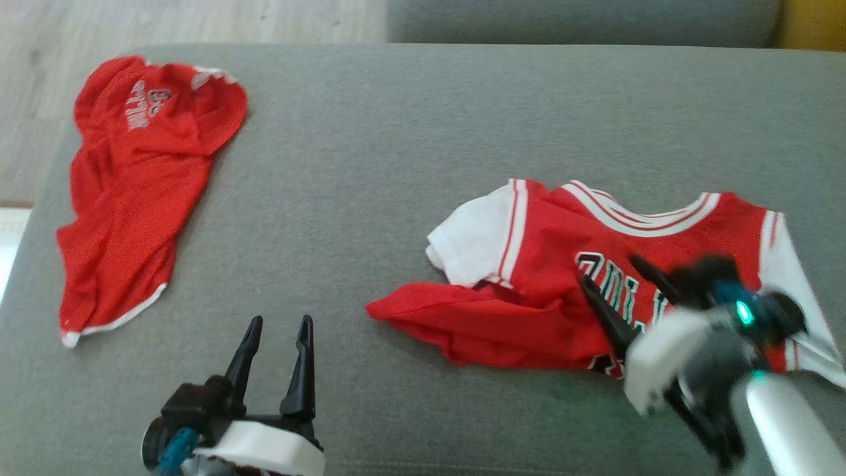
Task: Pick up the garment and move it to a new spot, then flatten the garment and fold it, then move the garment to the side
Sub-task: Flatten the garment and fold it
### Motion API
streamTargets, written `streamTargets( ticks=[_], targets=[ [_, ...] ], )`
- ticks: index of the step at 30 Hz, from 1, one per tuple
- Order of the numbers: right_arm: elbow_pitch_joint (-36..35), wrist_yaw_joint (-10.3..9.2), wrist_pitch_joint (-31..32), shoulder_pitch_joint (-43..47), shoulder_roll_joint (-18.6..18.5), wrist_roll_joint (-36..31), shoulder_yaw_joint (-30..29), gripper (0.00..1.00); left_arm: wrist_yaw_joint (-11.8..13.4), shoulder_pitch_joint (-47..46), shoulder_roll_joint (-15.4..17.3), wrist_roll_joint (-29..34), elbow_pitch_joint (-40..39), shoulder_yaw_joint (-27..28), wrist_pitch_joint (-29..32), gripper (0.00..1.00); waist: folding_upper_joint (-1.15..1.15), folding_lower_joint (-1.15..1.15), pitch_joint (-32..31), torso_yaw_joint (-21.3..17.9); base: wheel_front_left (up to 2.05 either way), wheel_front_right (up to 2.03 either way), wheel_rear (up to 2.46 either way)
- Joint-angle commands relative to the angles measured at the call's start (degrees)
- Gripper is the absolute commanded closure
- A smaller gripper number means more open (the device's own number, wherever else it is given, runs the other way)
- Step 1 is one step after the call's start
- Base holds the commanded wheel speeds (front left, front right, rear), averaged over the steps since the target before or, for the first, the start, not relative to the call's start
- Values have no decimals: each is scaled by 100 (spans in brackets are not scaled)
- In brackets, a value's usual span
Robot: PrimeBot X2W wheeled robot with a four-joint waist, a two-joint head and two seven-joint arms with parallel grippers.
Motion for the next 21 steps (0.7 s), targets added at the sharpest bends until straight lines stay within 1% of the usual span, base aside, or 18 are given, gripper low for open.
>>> streamTargets(
  ticks=[1, 3, 5, 6, 8, 13, 16, 19, 21],
  targets=[
    [-168, -4, 107, -460, -130, 89, 225, 0, -17, -275, -26, 28, -168, 148, -71, 0, 0, 0, 62, 96, 0, 0, 0],
    [12, -4, 435, -836, -219, 276, 501, 0, -1, -334, -26, -5, -165, 92, -71, 0, 0, 0, 126, 202, 0, 0, 0],
    [206, -4, 746, -1185, -252, 501, 653, 0, 10, -406, -26, -37, -163, 13, -71, 0, 0, 0, 202, 321, 0, 0, 0],
    [409, -4, 1047, -1501, -327, 695, 801, 0, 18, -485, -26, -70, -152, -91, -71, 0, 0, 0, 265, 446, 0, 0, 0],
    [603, -4, 1370, -1762, -413, 923, 943, 0, 44, -552, -26, -121, -143, -182, -71, 0, 0, 0, 309, 557, 0, 0, 0],
    [949, -4, 2095, -2301, -824, 1244, 1365, 0, 149, -633, -26, -237, -174, -306, -71, 0, 0, 0, 411, 741, 0, 0, 0],
    [1167, -4, 2362, -2522, -1029, 1347, 1594, 0, 176, -675, -26, -278, -183, -374, -71, 0, 0, 0, 489, 839, 0, 0, 0],
    [1412, -4, 2531, -2646, -1094, 1434, 1766, 0, 209, -730, -26, -328, -195, -420, -71, 0, 0, 0, 565, 917, 0, 0, 0],
    [1537, -4, 2622, -2688, -1104, 1505, 1862, 100, 230, -765, -26, -354, -206, -464, -71, 0, 0, 0, 605, 959, 0, 0, 0]
  ],
)
